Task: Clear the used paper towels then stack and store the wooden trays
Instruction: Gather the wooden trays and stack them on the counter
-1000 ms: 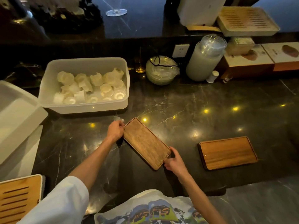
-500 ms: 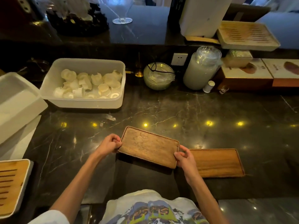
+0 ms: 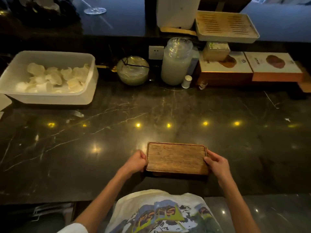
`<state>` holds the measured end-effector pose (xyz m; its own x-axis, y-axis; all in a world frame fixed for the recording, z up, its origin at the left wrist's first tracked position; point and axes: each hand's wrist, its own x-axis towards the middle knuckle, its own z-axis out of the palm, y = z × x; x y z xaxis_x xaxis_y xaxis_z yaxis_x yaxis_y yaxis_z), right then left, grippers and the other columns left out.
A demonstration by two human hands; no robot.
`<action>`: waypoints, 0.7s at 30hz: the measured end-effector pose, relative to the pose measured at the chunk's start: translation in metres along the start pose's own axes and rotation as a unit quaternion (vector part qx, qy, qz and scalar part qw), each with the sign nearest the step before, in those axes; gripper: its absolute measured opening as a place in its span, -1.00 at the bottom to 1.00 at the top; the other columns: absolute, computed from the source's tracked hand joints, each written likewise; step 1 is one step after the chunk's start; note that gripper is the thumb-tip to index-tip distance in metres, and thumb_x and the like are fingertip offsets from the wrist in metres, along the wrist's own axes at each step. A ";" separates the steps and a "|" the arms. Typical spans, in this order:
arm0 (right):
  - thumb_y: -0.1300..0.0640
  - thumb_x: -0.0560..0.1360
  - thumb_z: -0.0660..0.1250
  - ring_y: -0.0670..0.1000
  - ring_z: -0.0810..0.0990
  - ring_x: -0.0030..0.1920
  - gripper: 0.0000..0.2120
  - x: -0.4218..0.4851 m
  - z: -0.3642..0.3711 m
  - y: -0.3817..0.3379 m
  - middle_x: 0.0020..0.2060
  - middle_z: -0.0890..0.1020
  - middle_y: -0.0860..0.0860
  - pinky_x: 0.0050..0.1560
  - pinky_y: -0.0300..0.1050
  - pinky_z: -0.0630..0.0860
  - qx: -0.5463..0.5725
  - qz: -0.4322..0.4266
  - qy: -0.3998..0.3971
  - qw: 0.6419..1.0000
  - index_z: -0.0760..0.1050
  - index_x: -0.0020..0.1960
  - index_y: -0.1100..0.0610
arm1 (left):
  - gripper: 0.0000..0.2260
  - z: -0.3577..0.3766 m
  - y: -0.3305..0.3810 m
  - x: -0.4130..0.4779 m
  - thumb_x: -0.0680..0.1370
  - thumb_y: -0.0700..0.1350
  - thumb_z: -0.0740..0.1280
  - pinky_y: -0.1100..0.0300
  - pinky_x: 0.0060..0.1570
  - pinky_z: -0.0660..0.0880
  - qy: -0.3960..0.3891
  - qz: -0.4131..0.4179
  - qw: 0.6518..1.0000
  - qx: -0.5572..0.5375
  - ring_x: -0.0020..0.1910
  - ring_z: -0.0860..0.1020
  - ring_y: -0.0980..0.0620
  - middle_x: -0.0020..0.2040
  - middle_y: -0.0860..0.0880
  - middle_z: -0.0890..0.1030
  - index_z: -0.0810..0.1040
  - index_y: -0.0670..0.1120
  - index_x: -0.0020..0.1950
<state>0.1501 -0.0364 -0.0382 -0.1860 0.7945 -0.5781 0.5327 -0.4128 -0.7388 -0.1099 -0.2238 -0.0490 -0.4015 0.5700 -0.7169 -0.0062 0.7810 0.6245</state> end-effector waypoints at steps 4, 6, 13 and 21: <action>0.23 0.56 0.31 0.10 0.58 0.19 -0.58 0.014 -0.019 0.013 0.22 0.60 0.12 0.25 0.14 0.52 -0.061 -0.018 -0.003 0.998 0.42 0.41 0.11 | -0.86 0.026 0.005 -0.001 0.51 -0.23 0.32 0.15 -0.32 0.47 0.007 0.001 0.999 0.036 -0.26 0.49 0.03 -0.20 -0.05 0.53 0.38 -0.04 -0.11; 0.22 0.57 0.31 0.09 0.57 0.19 -0.59 0.019 -0.021 0.014 0.22 0.61 0.12 0.27 0.14 0.50 -0.092 -0.035 -0.002 0.995 0.43 0.40 0.10 | -0.87 0.033 0.008 -0.002 0.51 -0.23 0.31 0.10 -0.26 0.48 0.022 0.005 0.998 0.060 -0.23 0.50 0.01 -0.16 -0.07 0.54 0.39 -0.04 -0.12; 0.20 0.57 0.31 -0.03 0.53 0.10 -0.62 0.029 -0.019 0.013 0.20 0.62 0.09 0.14 -0.12 0.47 -0.146 -0.091 0.002 0.985 0.47 0.38 0.07 | -0.80 0.042 0.012 -0.003 0.45 -0.14 0.39 0.27 -0.42 0.37 0.051 0.029 0.993 0.100 -0.31 0.49 0.14 -0.26 0.04 0.53 0.37 0.02 -0.21; 0.22 0.58 0.28 -0.25 0.54 -0.14 -0.61 0.026 -0.014 0.014 -0.13 0.60 -0.17 -0.25 -0.47 0.38 -0.142 -0.113 -0.003 0.983 0.44 0.39 0.04 | -0.83 0.046 0.004 -0.005 0.53 -0.01 0.36 0.16 -0.30 0.49 0.089 0.009 0.991 0.095 -0.21 0.54 0.05 -0.14 -0.03 0.57 0.38 0.00 -0.12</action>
<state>0.1646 -0.0155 -0.0586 -0.3304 0.8489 -0.4125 0.6863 -0.0840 -0.7225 -0.0653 -0.2116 -0.0568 -0.5560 0.5431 -0.6292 0.1682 0.8148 0.5547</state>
